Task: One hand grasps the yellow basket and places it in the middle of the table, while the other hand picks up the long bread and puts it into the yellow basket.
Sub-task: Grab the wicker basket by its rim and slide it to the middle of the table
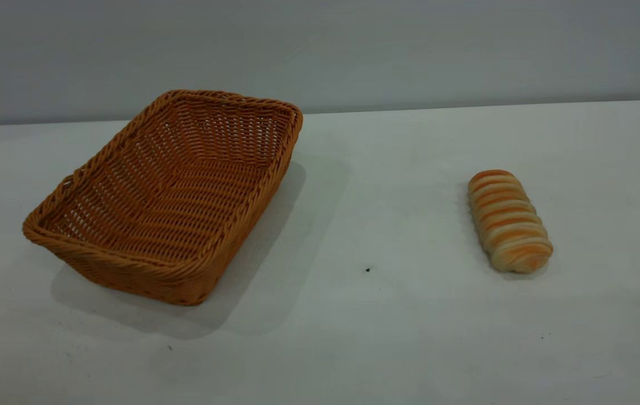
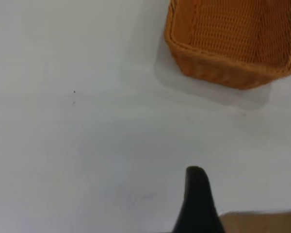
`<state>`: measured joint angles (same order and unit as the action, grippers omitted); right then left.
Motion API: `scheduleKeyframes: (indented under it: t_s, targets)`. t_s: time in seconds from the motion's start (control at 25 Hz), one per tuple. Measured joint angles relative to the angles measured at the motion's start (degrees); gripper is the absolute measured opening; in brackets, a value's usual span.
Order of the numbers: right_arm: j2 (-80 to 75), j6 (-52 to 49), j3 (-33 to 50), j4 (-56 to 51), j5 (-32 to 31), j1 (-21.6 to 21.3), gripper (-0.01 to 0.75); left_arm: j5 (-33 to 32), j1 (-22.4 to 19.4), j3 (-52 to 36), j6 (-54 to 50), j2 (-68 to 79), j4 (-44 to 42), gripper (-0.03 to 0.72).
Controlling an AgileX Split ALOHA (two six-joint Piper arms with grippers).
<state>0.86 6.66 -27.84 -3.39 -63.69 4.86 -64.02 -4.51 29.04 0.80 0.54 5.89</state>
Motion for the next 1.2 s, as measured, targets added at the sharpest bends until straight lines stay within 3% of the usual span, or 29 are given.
scheduleKeyframes:
  t_s: [0.24,0.4,0.68,1.0,1.2]
  targets:
    - [-13.67,-0.11,-0.75,-0.51,13.81,0.0,0.537,7.72,0.0,4.9,-5.26,19.49,1.02,0.583]
    - [-26.3,1.8,-0.75,-3.75,24.96,0.0,0.537,14.06,0.0,7.77,-8.12,37.0,6.32,0.583]
    - [-45.94,15.8,-0.75,-20.08,40.6,0.0,0.537,29.36,0.0,9.11,-6.46,65.67,18.82,0.583]
    - [-59.18,39.29,-3.25,-46.56,44.0,0.0,0.537,40.47,0.41,11.44,4.39,92.71,39.67,0.583]
    - [-61.95,50.07,-3.45,-57.17,43.81,0.0,0.537,46.45,3.74,13.23,8.38,100.57,49.84,0.583]
